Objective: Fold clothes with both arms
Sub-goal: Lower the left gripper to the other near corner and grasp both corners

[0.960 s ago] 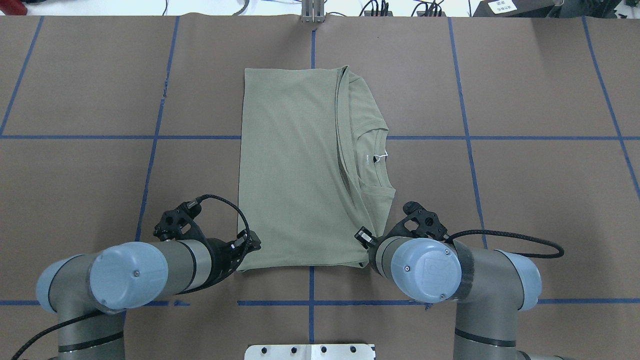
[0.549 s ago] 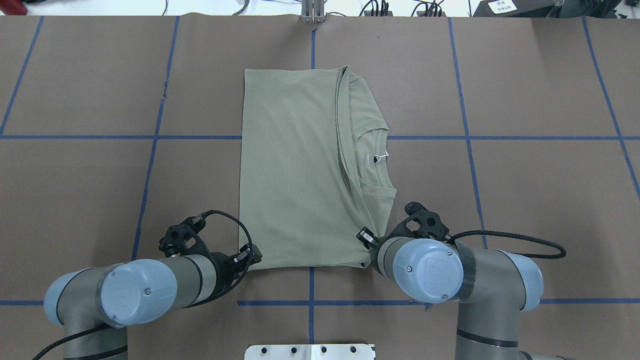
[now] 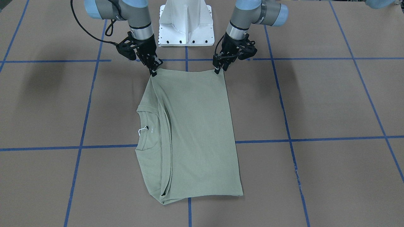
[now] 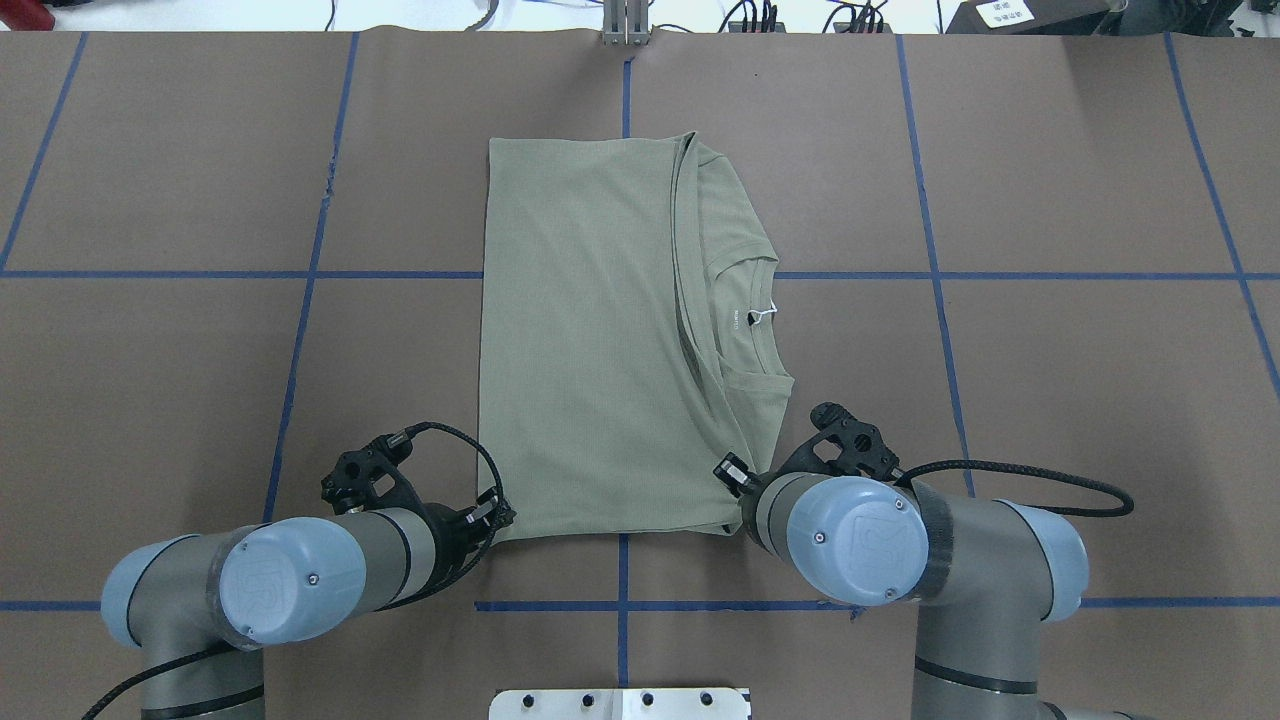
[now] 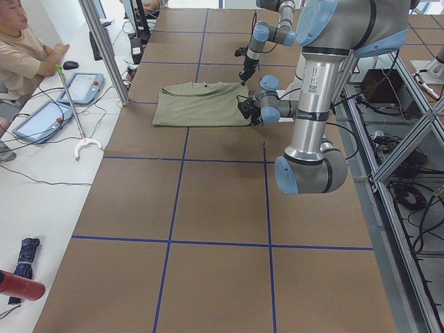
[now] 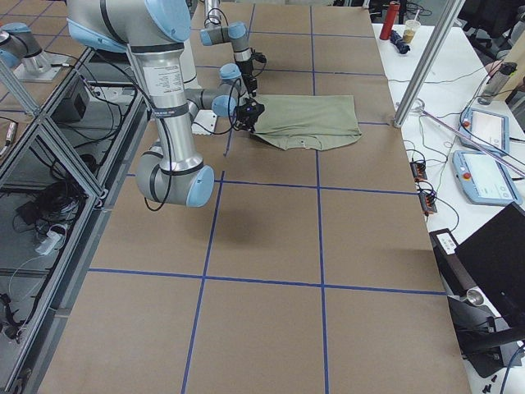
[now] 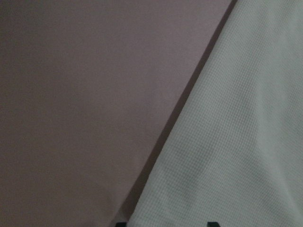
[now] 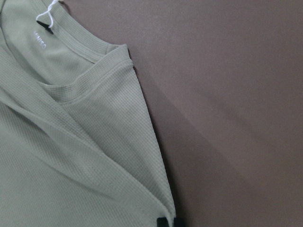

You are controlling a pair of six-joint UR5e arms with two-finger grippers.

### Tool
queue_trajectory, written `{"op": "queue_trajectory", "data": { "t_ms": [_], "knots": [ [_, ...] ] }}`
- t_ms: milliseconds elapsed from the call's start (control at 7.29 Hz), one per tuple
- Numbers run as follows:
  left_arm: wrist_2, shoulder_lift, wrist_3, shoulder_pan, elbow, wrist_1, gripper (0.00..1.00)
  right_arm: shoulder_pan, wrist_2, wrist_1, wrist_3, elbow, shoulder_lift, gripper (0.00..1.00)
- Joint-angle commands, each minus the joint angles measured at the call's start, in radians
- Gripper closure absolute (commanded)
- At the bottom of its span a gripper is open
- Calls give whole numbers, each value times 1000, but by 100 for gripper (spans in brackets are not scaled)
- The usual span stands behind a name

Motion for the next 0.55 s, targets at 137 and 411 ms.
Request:
{"op": "queue_trajectory", "data": {
  "t_ms": [137,411],
  "knots": [
    [-3,-1,-9,6,2,0,71,-1,0,0,0,0,0,100],
    [-1,-7,-7,-3,-8,0,100,-1,-2,0,0,0,0,100]
  ]
}}
